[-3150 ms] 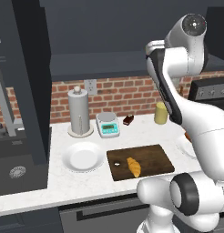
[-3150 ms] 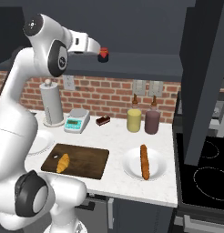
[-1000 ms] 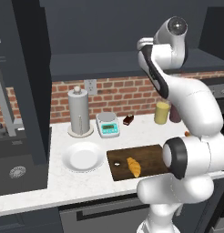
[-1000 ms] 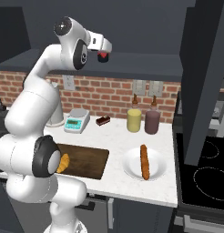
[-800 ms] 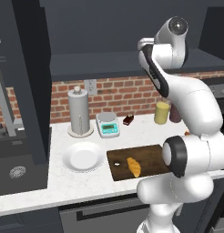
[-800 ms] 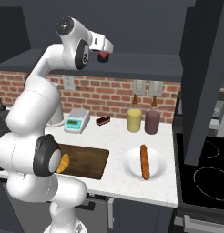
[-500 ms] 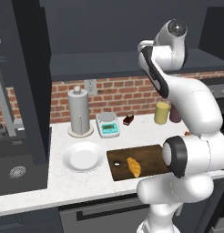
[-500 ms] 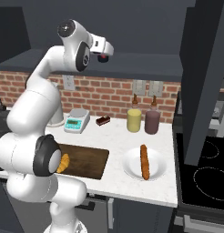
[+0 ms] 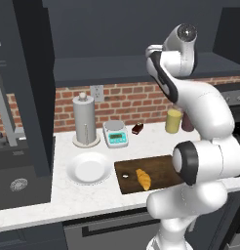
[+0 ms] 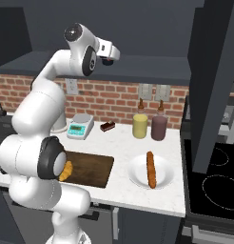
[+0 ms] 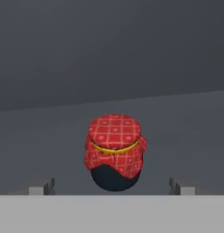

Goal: From the different types of pastries on the counter, select a croissant and place it on the cutting board. Then retrieve a jar of jam from the cabinet and place it alongside the croissant on the cutting board.

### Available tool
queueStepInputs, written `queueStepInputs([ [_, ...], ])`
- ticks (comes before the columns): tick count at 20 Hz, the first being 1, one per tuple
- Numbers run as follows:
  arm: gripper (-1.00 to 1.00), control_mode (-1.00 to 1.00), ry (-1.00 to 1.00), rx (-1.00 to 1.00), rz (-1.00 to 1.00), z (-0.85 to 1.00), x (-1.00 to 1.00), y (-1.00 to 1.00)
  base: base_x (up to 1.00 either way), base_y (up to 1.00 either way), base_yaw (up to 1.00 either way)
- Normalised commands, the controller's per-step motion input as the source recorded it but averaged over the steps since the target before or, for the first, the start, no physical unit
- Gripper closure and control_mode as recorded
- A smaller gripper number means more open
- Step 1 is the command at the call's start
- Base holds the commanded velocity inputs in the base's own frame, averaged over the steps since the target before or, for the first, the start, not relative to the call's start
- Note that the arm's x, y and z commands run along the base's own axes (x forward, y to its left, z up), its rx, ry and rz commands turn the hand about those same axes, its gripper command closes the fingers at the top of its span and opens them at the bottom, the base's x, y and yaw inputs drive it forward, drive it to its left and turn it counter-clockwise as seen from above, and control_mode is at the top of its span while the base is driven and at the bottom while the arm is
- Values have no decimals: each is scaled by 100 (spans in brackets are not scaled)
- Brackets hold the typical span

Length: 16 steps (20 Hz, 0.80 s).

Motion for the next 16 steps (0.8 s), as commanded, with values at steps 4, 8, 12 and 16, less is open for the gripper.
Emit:
queueStepInputs([
  [4, -100, -100, 0, 3, 0, -9, 27, 0, 0, 0, 0],
  [8, -100, -100, 0, 4, 0, -6, 25, -4, 0, 0, 0],
  [12, -100, -100, 0, 3, 0, -4, 28, -4, 0, 0, 0],
  [16, -100, -100, 0, 3, 0, -13, 24, -4, 0, 0, 0],
])
